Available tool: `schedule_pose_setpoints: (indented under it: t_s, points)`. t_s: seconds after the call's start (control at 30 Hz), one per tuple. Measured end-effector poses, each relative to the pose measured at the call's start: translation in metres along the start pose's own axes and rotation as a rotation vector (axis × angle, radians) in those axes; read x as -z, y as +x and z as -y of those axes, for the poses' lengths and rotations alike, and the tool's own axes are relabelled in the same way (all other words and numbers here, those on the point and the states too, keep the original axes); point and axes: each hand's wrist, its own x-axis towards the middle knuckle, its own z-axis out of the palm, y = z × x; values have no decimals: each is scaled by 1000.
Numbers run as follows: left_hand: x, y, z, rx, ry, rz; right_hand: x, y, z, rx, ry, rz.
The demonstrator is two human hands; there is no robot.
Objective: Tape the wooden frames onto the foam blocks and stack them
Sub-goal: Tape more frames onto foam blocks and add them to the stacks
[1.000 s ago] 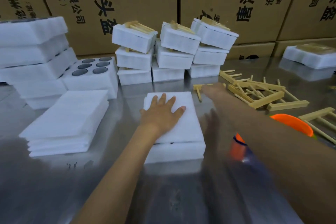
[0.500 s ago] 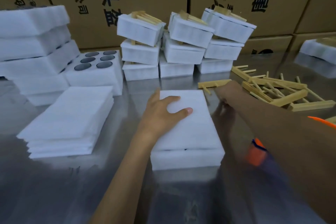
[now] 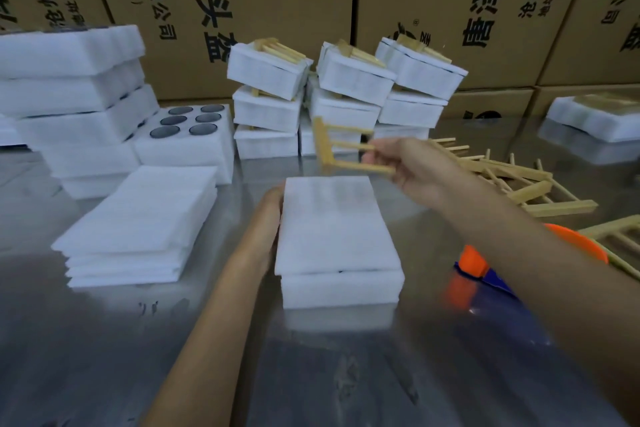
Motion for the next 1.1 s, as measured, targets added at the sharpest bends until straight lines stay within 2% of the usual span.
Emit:
schedule_pose_setpoints:
  t_s: [0.1,0.27,0.33,0.43,0.53,0.73,0.87,0.97,1.1]
  points:
    - [-2,-6,11,33,-88,12,-9,-27,-38,-63,-180,50]
    - [-3,-15,19,37,-192,31,-10,-36,-51,138,-495,-185]
    - [-6,-20,17,41,-206,46,-11,-40,-59,87,-491,-220]
    - [-9,-23,19,-5,-195,68,-9,-48,-75,-78,-450,-76]
    - [-9,-29,24,-59,-183,90,-3,-53,-82,-77,-412,-74]
    - [-12,-54,31,-48,-170,112,10,-72,-83,-127,-360,-47]
    - [-14,-62,26,-12,-134,68,13,-81,-85,-31,-377,-32]
    - [-16,-62,17,-34,-59,-35,10,-84,-88,65,-395,-75]
    - [-22,-58,9,-50,56,-139,11,-89,-88,88,-397,-101]
